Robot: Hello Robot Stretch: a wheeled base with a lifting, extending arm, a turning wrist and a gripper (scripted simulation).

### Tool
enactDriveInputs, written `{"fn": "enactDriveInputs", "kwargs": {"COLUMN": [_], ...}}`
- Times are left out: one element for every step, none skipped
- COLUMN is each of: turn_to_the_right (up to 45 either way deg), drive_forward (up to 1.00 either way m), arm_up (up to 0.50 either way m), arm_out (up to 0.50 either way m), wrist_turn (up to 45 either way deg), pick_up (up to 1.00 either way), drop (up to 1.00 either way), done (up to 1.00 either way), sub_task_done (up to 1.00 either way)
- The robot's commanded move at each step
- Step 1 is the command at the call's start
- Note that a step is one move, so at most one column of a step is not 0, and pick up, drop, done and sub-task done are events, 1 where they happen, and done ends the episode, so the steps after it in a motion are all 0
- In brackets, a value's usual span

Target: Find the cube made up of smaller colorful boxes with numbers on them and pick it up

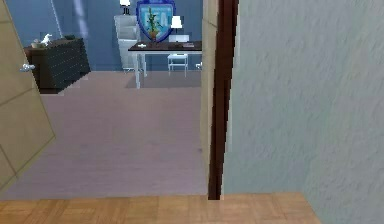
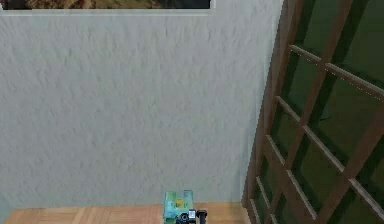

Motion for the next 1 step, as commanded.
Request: {"fn": "enactDriveInputs", "kwargs": {"turn_to_the_right": [0.0], "drive_forward": [0.00], "arm_up": [0.00], "arm_out": [0.00], "wrist_turn": [45.0], "pick_up": [0.00], "drop": [0.00], "done": [0.00], "sub_task_done": [0.00]}}
